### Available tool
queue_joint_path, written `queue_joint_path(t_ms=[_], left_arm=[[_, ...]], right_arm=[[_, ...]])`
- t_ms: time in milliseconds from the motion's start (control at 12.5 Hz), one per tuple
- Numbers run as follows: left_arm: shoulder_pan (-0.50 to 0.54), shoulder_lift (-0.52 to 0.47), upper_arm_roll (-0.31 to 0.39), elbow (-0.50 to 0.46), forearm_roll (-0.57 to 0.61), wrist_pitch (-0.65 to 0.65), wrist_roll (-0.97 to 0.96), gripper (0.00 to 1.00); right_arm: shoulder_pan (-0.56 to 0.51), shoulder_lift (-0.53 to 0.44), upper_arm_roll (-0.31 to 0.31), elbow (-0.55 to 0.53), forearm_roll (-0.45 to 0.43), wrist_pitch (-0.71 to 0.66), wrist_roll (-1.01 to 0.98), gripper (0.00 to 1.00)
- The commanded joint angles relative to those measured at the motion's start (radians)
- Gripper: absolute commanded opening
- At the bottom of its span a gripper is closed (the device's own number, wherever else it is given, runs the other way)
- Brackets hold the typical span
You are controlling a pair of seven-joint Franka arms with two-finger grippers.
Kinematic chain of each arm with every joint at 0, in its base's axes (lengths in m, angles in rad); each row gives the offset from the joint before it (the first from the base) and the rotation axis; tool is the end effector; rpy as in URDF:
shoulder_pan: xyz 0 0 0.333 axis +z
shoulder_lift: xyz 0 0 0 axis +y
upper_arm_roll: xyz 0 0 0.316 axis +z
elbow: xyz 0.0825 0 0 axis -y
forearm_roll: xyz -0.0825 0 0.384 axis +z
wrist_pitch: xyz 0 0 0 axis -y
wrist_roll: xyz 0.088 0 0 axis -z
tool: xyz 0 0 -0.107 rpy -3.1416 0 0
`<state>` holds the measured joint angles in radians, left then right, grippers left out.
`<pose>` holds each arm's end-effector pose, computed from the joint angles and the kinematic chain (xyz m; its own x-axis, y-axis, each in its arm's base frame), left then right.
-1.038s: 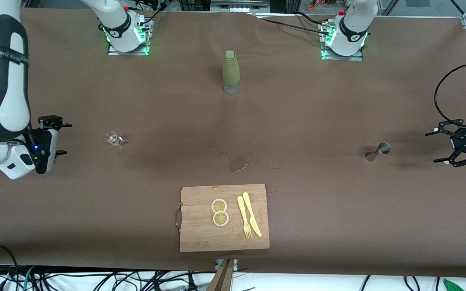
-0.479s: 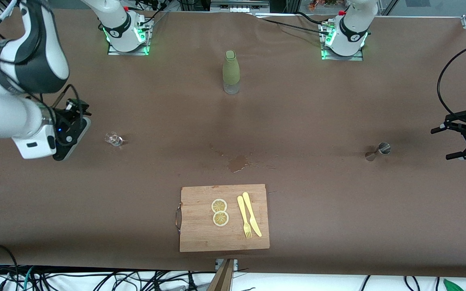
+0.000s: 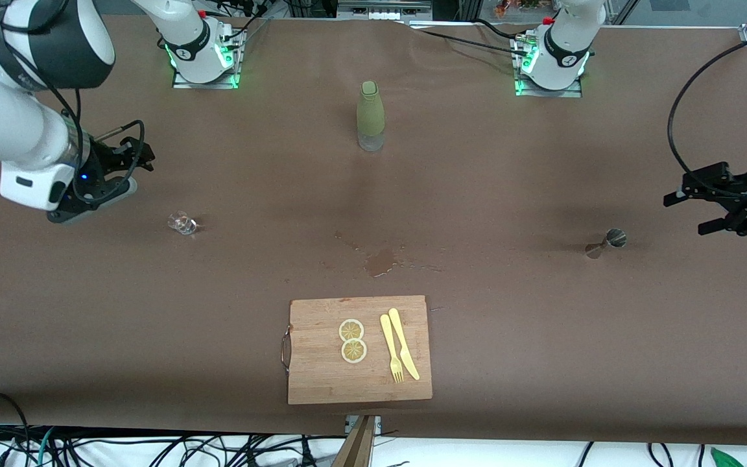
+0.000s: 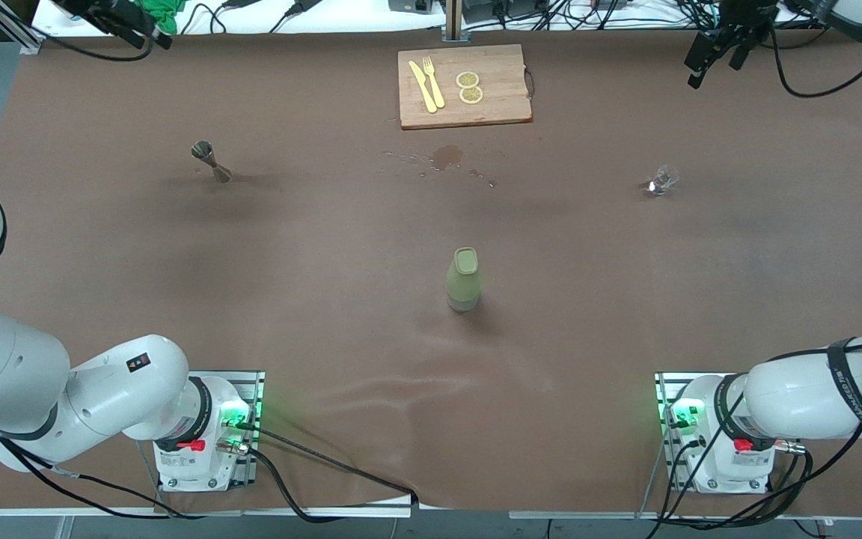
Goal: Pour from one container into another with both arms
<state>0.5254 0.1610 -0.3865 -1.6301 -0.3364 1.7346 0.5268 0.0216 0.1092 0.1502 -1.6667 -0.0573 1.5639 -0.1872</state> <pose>0.6019 0.0685 0.5300 0.9472 -0.2878 0.1416 -0.3200 -0.8777 0.3566 0.5657 0.0883 0.5183 0.9125 0.3492 -0.2129 0.3574 -0.9339 0.0002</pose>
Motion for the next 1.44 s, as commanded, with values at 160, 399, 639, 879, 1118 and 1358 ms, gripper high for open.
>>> queue_joint_path(t_ms=[160, 399, 639, 879, 1118, 1358], left_arm=[[-0.102, -0.124, -0.057, -0.069, 0.198, 0.017, -0.492, 1.0], [-0.123, -0.169, -0.054, -0.111, 0.298, -0.009, -0.613, 1.0], [-0.116, -0.175, -0.028, -0.106, 0.318, -0.029, -0.61, 1.0], [-0.114, -0.21, -0.023, -0.1, 0.318, -0.076, -0.61, 1.0], [-0.1, -0.224, -0.023, -0.097, 0.318, -0.076, -0.611, 1.0], [-0.108, -0.238, -0.015, -0.096, 0.338, -0.076, -0.613, 1.0]], right_arm=[[-0.067, -0.111, 0.002, -0.064, -0.001, 0.05, 0.144, 1.0], [-0.069, -0.141, -0.038, -0.05, -0.01, 0.056, 0.143, 1.0], [-0.071, -0.148, -0.089, -0.015, 0.029, 0.058, 0.147, 1.0], [-0.071, -0.166, -0.09, -0.01, 0.03, 0.064, 0.234, 1.0], [-0.078, -0.181, -0.093, -0.01, 0.03, 0.054, 0.221, 1.0], [-0.077, -0.184, -0.136, -0.01, 0.036, 0.048, 0.222, 1.0]])
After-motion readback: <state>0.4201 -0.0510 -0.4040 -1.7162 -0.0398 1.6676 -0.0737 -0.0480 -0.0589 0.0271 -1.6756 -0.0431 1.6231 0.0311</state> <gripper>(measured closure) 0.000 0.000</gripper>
